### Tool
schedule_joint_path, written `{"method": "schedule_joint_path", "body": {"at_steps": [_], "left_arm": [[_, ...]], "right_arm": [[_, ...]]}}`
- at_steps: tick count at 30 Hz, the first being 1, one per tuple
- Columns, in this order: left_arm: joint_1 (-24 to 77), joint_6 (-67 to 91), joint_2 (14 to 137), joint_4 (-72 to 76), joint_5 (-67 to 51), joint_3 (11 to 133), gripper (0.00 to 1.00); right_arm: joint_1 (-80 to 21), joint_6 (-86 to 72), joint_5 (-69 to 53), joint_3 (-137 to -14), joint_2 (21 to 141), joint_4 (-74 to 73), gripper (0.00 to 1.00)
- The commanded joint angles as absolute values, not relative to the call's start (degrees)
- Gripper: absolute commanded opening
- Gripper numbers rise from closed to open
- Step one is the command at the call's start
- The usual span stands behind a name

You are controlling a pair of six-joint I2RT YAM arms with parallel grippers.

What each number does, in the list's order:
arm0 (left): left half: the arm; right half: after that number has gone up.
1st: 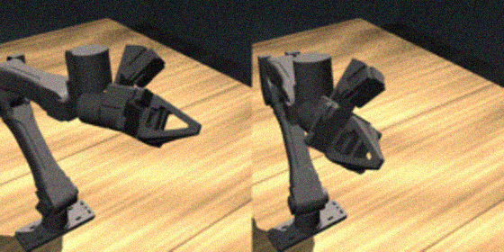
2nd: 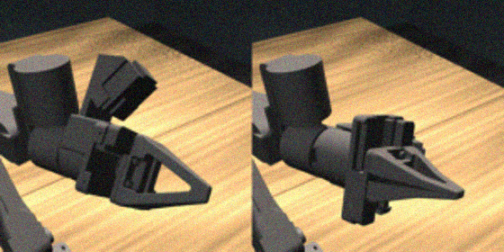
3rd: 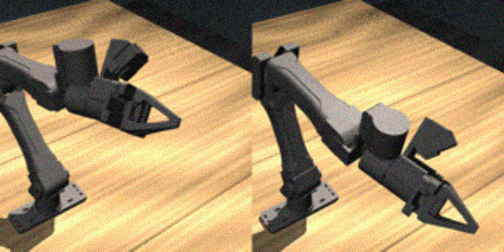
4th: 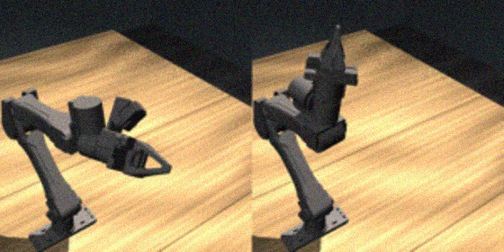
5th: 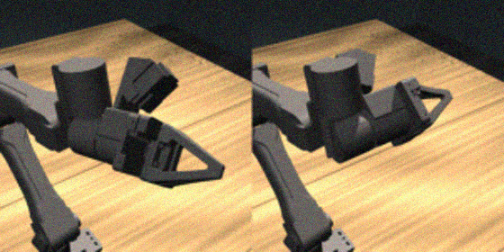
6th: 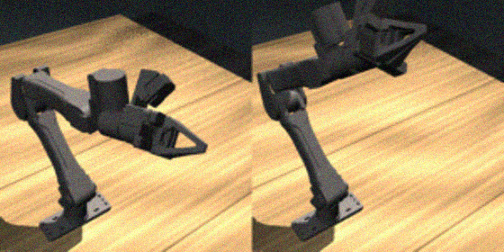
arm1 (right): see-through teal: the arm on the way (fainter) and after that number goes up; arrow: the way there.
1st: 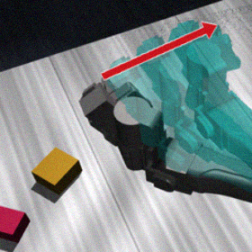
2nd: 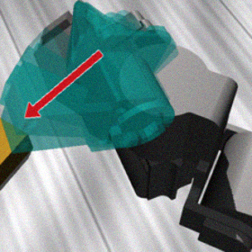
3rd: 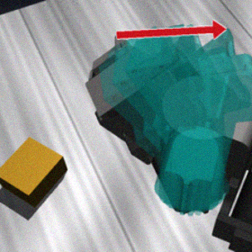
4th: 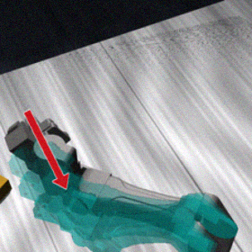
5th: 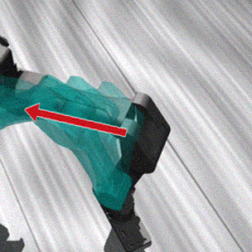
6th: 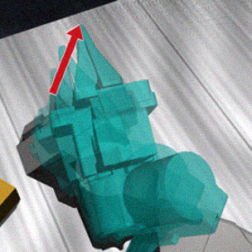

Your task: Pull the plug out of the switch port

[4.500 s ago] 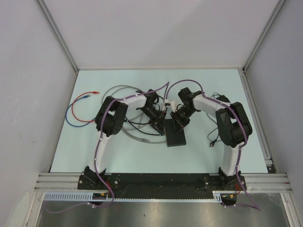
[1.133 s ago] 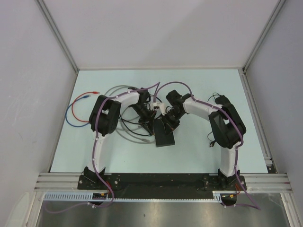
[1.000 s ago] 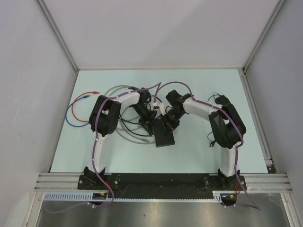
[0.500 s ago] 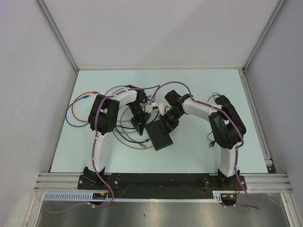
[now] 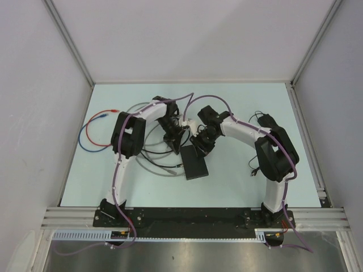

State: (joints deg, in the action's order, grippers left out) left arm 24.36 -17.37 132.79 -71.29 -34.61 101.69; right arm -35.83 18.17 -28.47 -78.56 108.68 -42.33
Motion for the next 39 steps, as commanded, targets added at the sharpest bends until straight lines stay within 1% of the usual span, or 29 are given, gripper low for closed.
{"method": "schedule_joint_path", "body": {"at_steps": [1,2,3,4,5,7,8,9,10,11,13,14,16,17,20,21,26,32,37,39], "left_arm": [[25.84,-16.26,139.56,-71.36,-49.54,114.67,0.07],[25.84,-15.74,140.35,-71.45,-51.14,118.26,0.09],[25.84,-15.47,141.23,-71.19,-51.50,119.52,0.13],[25.93,-15.21,140.98,-70.93,-50.20,120.40,0.21],[25.84,-15.21,140.28,-70.49,-49.32,120.41,0.25],[24.97,-15.47,137.04,-68.83,-47.99,118.58,0.33],[24.44,-15.12,135.54,-67.60,-48.34,114.65,0.35],[23.13,-14.60,134.05,-66.28,-49.21,112.00,0.37],[22.51,-14.50,130.90,-63.22,-50.00,109.28,0.42],[21.98,-14.94,129.83,-62.50,-51.75,104.55,0.43],[21.45,-18.34,128.15,-63.27,-52.47,101.18,0.45],[21.53,-19.33,127.88,-63.72,-52.99,98.73,0.45],[21.62,-20.91,127.44,-63.90,-54.57,96.16,0.49],[21.71,-20.92,126.66,-62.94,-55.10,93.72,0.50],[22.24,-19.69,124.81,-58.30,-54.85,89.49,0.50],[22.50,-18.99,124.63,-56.88,-54.15,88.78,0.50],[23.20,-16.35,125.94,-54.15,-54.67,87.19,0.50],[25.04,-16.96,126.47,-52.91,-55.02,84.64,0.49],[26.80,-18.98,129.01,-54.84,-56.25,85.25,0.47],[26.89,-20.03,129.72,-55.63,-56.77,85.60,0.44]], "right_arm": [[-36.04,21.09,-29.00,-81.91,105.64,-45.78,0.32],[-36.12,21.70,-29.09,-82.26,105.64,-46.31,0.35],[-36.12,22.49,-28.92,-82.53,105.73,-46.93,0.42],[-36.04,22.67,-28.92,-82.79,105.73,-47.19,0.45],[-36.04,22.85,-28.92,-83.05,105.73,-47.20,0.48],[-36.04,22.94,-29.79,-83.14,105.82,-47.20,0.51],[-35.95,22.77,-30.32,-83.14,106.17,-47.11,0.51],[-36.03,22.15,-31.54,-83.14,106.43,-47.28,0.50],[-36.04,21.63,-32.16,-83.06,107.74,-47.29,0.49],[-35.86,21.36,-32.60,-83.06,108.28,-47.37,0.47],[-35.51,21.01,-34.80,-82.71,109.50,-47.29,0.44],[-34.90,21.18,-35.24,-82.53,110.38,-47.02,0.39],[-34.46,21.62,-35.94,-82.44,111.18,-47.02,0.29],[-34.11,21.80,-36.30,-82.44,111.88,-47.37,0.21],[-33.40,22.15,-36.83,-82.09,113.55,-47.90,0.12],[-33.14,22.06,-36.91,-81.48,113.90,-47.81,0.11],[-31.99,20.92,-38.58,-80.86,116.10,-46.15,0.09],[-31.46,19.60,-40.43,-80.77,117.60,-45.62,0.09],[-31.64,18.28,-40.96,-81.65,121.37,-48.16,0.09],[-31.64,18.63,-40.96,-81.65,121.03,-48.08,0.09]]}}
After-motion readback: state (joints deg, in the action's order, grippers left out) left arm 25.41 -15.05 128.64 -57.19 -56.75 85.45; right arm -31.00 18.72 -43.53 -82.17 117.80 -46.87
